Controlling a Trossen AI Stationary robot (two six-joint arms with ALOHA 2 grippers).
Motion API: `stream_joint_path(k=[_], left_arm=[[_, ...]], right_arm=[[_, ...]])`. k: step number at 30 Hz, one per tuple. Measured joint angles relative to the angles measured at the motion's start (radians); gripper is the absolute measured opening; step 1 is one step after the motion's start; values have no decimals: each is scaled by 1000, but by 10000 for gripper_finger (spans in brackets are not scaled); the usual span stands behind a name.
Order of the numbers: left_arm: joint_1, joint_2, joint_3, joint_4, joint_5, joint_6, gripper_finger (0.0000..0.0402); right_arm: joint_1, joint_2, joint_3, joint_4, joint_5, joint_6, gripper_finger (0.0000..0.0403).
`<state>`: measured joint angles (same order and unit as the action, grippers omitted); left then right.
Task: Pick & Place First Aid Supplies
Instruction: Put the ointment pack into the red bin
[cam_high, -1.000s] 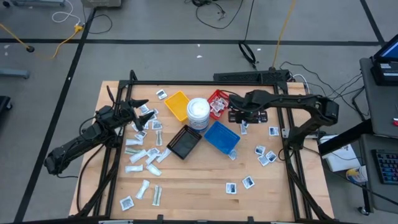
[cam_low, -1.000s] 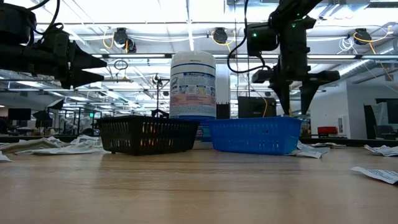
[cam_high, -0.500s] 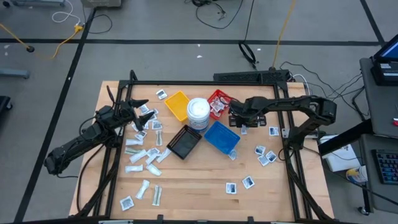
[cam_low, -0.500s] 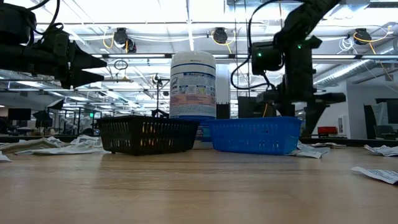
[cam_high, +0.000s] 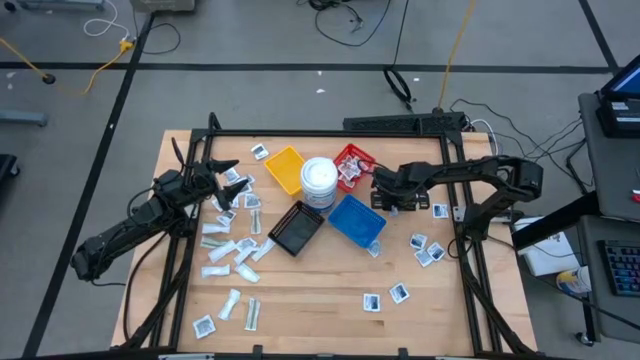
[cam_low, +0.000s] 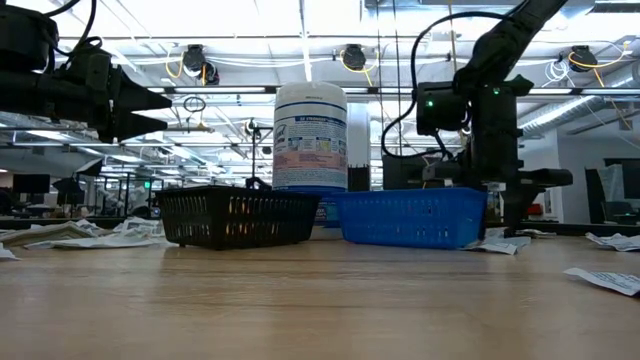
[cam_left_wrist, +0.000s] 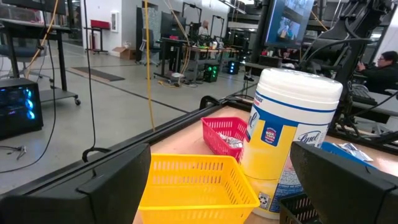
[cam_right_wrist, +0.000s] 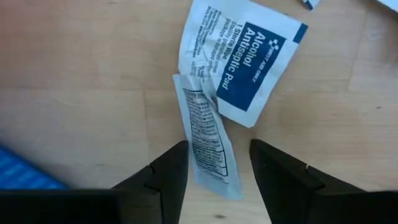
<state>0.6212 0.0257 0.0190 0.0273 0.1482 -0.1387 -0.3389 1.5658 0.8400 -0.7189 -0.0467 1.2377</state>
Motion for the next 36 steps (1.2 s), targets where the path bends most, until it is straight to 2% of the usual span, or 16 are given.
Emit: stream_joint_path(k=[4, 14, 18, 27, 36], left_arm=[[0, 0, 0, 0, 0, 0, 392], [0, 0, 0, 0, 0, 0, 392], [0, 0, 0, 0, 0, 0, 392], [0, 0, 0, 0, 0, 0, 392], [0, 0, 0, 0, 0, 0, 392]], right_arm=[[0, 0, -3, -2, -2, -11, 145], [0, 1, -5, -3, -21, -19, 50], [0, 3, 1, -3, -29, -19, 25], [0, 7, 32, -31, -50, -35, 11], [-12, -2, 214, -227, -41, -247, 11]])
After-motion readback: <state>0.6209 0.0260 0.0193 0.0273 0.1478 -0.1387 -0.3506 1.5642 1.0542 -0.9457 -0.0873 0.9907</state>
